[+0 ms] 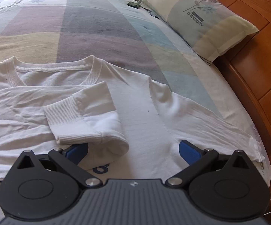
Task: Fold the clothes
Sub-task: 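Carry the sleeve across the sweatshirt chest with the left gripper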
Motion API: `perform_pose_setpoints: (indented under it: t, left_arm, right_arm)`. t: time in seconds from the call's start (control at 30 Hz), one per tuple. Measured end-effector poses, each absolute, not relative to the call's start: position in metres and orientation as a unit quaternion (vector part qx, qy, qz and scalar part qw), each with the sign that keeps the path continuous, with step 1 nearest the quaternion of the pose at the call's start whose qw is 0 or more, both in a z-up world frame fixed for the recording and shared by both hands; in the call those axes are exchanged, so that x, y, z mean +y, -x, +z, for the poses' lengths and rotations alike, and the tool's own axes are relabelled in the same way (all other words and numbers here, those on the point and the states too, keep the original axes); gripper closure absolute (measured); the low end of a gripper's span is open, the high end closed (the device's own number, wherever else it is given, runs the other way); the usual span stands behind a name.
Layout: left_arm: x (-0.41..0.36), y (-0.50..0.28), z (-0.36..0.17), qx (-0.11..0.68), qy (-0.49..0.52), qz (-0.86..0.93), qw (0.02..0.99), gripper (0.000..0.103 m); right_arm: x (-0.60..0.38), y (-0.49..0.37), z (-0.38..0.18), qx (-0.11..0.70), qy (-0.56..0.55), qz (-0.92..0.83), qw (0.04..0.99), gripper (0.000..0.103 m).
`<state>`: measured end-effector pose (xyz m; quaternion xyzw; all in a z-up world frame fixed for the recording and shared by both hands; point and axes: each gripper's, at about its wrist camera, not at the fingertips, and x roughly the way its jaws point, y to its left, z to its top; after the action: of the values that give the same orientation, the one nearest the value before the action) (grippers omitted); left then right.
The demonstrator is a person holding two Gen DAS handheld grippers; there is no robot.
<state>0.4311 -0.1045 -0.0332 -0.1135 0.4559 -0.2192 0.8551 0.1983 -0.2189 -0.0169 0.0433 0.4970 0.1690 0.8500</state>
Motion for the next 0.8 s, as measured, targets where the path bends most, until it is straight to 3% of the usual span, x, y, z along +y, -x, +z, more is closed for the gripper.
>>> perform_pose_setpoints:
  t: [0.2,0.43,0.8]
  left_arm:
    - [-0.128,-0.439,-0.016,0.399,0.114,-0.255,0.873,0.001]
    - [-0.154,-0.416,-0.004,0.397,0.065,-0.354,0.844,0.001]
    - [-0.004,-0.377,-0.009,0.388,0.068,-0.249,0.885,0.001]
  right_arm:
    - [-0.213,-0.195,-0.016,0.503,-0.037,0.165,0.847,0.000]
    - [-0.214,-0.193,-0.014,0.507,-0.041,0.148,0.848,0.000]
    - [-0.215,-0.206,-0.020,0.512,-0.076,0.126,0.846,0.000]
